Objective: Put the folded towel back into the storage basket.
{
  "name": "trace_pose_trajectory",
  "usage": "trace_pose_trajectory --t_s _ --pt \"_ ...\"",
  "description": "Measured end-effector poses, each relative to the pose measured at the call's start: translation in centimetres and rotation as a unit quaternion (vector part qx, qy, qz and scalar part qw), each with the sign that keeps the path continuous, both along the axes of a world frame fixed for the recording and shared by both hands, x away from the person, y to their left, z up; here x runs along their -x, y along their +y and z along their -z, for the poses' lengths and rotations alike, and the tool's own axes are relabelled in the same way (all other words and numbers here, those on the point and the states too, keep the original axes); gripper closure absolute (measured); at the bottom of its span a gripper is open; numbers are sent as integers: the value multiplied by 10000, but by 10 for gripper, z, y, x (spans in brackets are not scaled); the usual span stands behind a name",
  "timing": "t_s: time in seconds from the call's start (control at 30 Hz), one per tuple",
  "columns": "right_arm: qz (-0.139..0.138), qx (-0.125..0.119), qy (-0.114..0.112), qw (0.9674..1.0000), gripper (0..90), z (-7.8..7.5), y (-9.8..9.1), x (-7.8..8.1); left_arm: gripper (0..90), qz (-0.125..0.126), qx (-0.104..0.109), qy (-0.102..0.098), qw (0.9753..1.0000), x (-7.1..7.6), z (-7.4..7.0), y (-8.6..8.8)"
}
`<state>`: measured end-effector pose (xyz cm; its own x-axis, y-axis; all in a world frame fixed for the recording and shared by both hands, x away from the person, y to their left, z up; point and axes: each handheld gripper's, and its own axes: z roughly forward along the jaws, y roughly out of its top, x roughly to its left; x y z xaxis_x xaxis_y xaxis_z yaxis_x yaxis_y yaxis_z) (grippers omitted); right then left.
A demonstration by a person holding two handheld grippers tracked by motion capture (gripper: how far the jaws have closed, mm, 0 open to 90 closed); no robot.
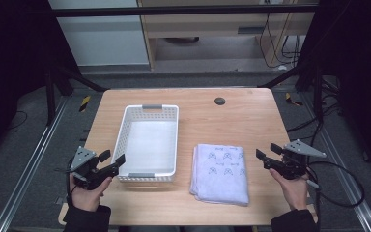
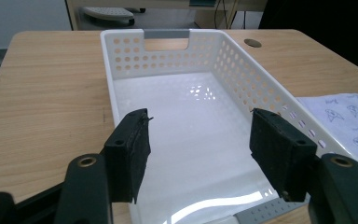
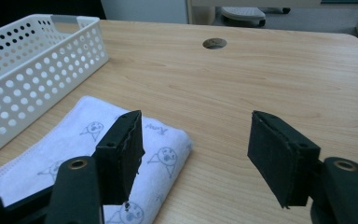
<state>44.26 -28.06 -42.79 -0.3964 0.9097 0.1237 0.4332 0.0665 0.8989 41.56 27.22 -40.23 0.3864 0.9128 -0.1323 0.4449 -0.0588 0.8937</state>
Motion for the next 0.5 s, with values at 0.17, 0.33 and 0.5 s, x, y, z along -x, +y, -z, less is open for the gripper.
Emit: trace_pose_trajectory --t_s 0.17,0.33,0.5 --pt "-11 -3 3 10000 371 -4 1 -2 370 51 34 -31 10000 -2 -4 -9" --pt "-26 39 -30 10000 371 -10 3 -3 363 98 19 -112 9999 -4 -10 -21" --pt "-82 1 -77 9999 371 -16 4 -4 360 223 -38 -154 9996 -6 -15 -37"
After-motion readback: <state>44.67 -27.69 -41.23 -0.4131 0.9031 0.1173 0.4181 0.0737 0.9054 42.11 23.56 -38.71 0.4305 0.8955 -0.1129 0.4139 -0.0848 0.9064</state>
